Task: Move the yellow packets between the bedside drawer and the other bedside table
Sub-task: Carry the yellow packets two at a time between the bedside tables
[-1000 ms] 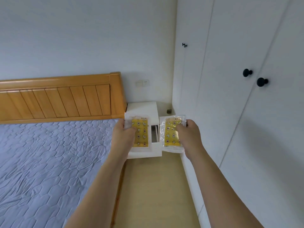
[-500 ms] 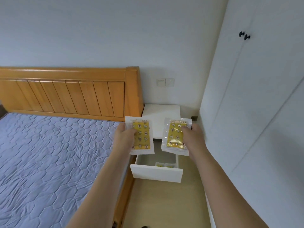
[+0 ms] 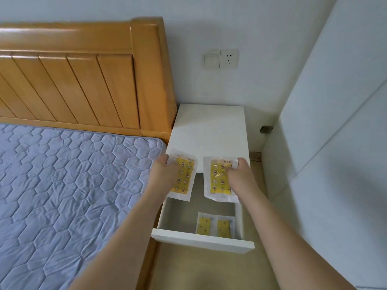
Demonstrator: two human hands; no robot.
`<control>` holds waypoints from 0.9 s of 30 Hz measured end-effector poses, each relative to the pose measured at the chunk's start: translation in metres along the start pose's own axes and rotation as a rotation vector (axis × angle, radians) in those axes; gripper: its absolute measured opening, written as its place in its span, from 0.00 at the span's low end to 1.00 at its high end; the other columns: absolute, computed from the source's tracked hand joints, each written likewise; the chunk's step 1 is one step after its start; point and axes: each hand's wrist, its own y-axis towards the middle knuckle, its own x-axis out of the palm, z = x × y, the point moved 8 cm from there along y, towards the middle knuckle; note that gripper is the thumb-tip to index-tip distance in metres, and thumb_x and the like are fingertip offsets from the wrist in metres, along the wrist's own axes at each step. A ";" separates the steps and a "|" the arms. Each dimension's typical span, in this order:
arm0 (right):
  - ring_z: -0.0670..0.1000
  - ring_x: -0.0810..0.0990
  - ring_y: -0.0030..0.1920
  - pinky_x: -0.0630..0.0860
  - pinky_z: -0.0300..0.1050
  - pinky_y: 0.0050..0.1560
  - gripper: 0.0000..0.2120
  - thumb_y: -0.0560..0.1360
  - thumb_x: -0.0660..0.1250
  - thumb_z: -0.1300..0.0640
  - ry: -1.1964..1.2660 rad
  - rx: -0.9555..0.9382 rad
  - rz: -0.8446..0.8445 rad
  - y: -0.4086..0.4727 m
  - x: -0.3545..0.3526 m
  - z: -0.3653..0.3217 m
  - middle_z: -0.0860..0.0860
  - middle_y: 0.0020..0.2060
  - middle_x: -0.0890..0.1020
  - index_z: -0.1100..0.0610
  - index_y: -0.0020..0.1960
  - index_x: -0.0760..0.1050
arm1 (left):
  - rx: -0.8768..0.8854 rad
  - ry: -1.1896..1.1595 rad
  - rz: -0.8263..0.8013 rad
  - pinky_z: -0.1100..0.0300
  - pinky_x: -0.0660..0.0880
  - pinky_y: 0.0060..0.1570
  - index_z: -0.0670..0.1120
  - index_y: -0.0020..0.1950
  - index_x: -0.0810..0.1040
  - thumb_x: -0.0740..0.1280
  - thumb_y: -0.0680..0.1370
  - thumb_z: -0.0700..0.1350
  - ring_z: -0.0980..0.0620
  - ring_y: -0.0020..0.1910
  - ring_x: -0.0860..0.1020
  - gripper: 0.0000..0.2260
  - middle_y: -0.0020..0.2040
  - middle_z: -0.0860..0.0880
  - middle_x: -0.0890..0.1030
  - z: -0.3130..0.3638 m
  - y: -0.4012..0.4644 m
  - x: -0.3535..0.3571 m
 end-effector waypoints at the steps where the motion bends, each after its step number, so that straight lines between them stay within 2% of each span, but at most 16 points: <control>1: 0.52 0.79 0.43 0.78 0.50 0.44 0.12 0.79 0.56 0.61 -0.020 -0.003 -0.018 0.020 0.015 0.023 0.50 0.46 0.78 0.53 0.61 0.69 | 0.006 0.025 0.004 0.59 0.70 0.34 0.46 0.50 0.73 0.58 0.79 0.41 0.51 0.39 0.75 0.06 0.41 0.50 0.75 -0.022 0.017 0.018; 3: 0.49 0.75 0.38 0.72 0.45 0.37 0.09 0.80 0.55 0.61 -0.042 -0.004 -0.056 0.057 0.046 0.074 0.50 0.44 0.75 0.55 0.58 0.67 | 0.061 0.059 0.037 0.58 0.68 0.35 0.45 0.43 0.70 0.58 0.78 0.42 0.49 0.36 0.71 0.05 0.37 0.49 0.72 -0.065 0.046 0.051; 6: 0.48 0.74 0.38 0.70 0.44 0.36 0.06 0.79 0.56 0.63 -0.103 0.033 -0.105 0.106 0.092 0.151 0.48 0.42 0.73 0.54 0.54 0.64 | 0.168 0.162 0.084 0.59 0.67 0.33 0.45 0.41 0.69 0.59 0.79 0.44 0.51 0.33 0.71 0.07 0.36 0.50 0.72 -0.125 0.082 0.091; 8: 0.49 0.76 0.41 0.75 0.45 0.39 0.09 0.77 0.57 0.65 -0.141 0.077 -0.136 0.130 0.119 0.196 0.51 0.45 0.76 0.57 0.55 0.68 | 0.202 0.261 0.073 0.61 0.68 0.31 0.48 0.46 0.71 0.59 0.80 0.46 0.55 0.33 0.74 0.05 0.37 0.52 0.74 -0.158 0.101 0.109; 10: 0.49 0.77 0.43 0.77 0.47 0.43 0.15 0.75 0.58 0.67 -0.165 0.083 -0.198 0.148 0.148 0.234 0.51 0.46 0.76 0.55 0.60 0.68 | 0.206 0.329 0.045 0.63 0.68 0.30 0.51 0.52 0.71 0.60 0.79 0.46 0.56 0.36 0.76 0.03 0.41 0.54 0.75 -0.191 0.118 0.124; 12: 0.50 0.76 0.44 0.78 0.49 0.47 0.19 0.75 0.58 0.67 -0.254 0.072 -0.264 0.159 0.171 0.258 0.51 0.46 0.75 0.53 0.63 0.67 | 0.244 0.388 -0.002 0.63 0.69 0.30 0.55 0.57 0.68 0.61 0.79 0.44 0.54 0.39 0.77 0.09 0.44 0.53 0.76 -0.216 0.133 0.137; 14: 0.55 0.79 0.48 0.81 0.52 0.51 0.22 0.76 0.56 0.66 -0.406 0.071 -0.352 0.165 0.194 0.273 0.55 0.53 0.76 0.53 0.68 0.67 | 0.277 0.459 -0.057 0.65 0.69 0.29 0.57 0.58 0.68 0.62 0.78 0.42 0.52 0.39 0.78 0.12 0.46 0.52 0.76 -0.233 0.145 0.145; 16: 0.60 0.79 0.54 0.80 0.54 0.53 0.24 0.78 0.54 0.65 -0.613 0.037 -0.434 0.167 0.215 0.276 0.60 0.63 0.74 0.55 0.73 0.63 | 0.276 0.563 -0.094 0.65 0.69 0.30 0.54 0.57 0.70 0.62 0.78 0.41 0.53 0.39 0.77 0.11 0.44 0.52 0.76 -0.243 0.154 0.152; 17: 0.61 0.79 0.55 0.80 0.54 0.54 0.23 0.79 0.54 0.65 -0.679 0.010 -0.467 0.166 0.223 0.276 0.61 0.64 0.73 0.58 0.74 0.63 | 0.280 0.622 -0.109 0.64 0.69 0.31 0.52 0.56 0.71 0.62 0.77 0.40 0.54 0.38 0.76 0.10 0.43 0.52 0.76 -0.245 0.157 0.155; 19: 0.61 0.79 0.55 0.79 0.51 0.53 0.20 0.79 0.56 0.67 -0.747 -0.046 -0.520 0.164 0.238 0.272 0.63 0.63 0.74 0.64 0.71 0.65 | 0.271 0.707 -0.151 0.62 0.68 0.31 0.49 0.55 0.72 0.63 0.76 0.40 0.55 0.37 0.75 0.09 0.41 0.52 0.76 -0.249 0.163 0.160; 21: 0.59 0.78 0.53 0.76 0.47 0.48 0.18 0.78 0.56 0.68 -0.800 -0.088 -0.542 0.164 0.247 0.271 0.63 0.58 0.76 0.69 0.67 0.68 | 0.230 0.763 -0.210 0.62 0.68 0.31 0.48 0.55 0.70 0.64 0.76 0.39 0.54 0.37 0.74 0.10 0.42 0.51 0.75 -0.252 0.167 0.164; 24: 0.60 0.79 0.56 0.73 0.46 0.48 0.16 0.78 0.57 0.68 -0.921 -0.107 -0.521 0.173 0.253 0.278 0.63 0.58 0.78 0.69 0.64 0.72 | 0.176 0.852 -0.317 0.61 0.72 0.36 0.48 0.60 0.69 0.64 0.77 0.37 0.53 0.39 0.74 0.14 0.44 0.50 0.74 -0.262 0.175 0.173; 27: 0.59 0.80 0.55 0.74 0.44 0.46 0.14 0.77 0.58 0.68 -1.007 -0.147 -0.494 0.182 0.252 0.285 0.60 0.56 0.80 0.66 0.59 0.75 | 0.066 0.947 -0.444 0.54 0.81 0.43 0.44 0.62 0.73 0.62 0.78 0.37 0.47 0.43 0.80 0.13 0.48 0.45 0.78 -0.285 0.178 0.186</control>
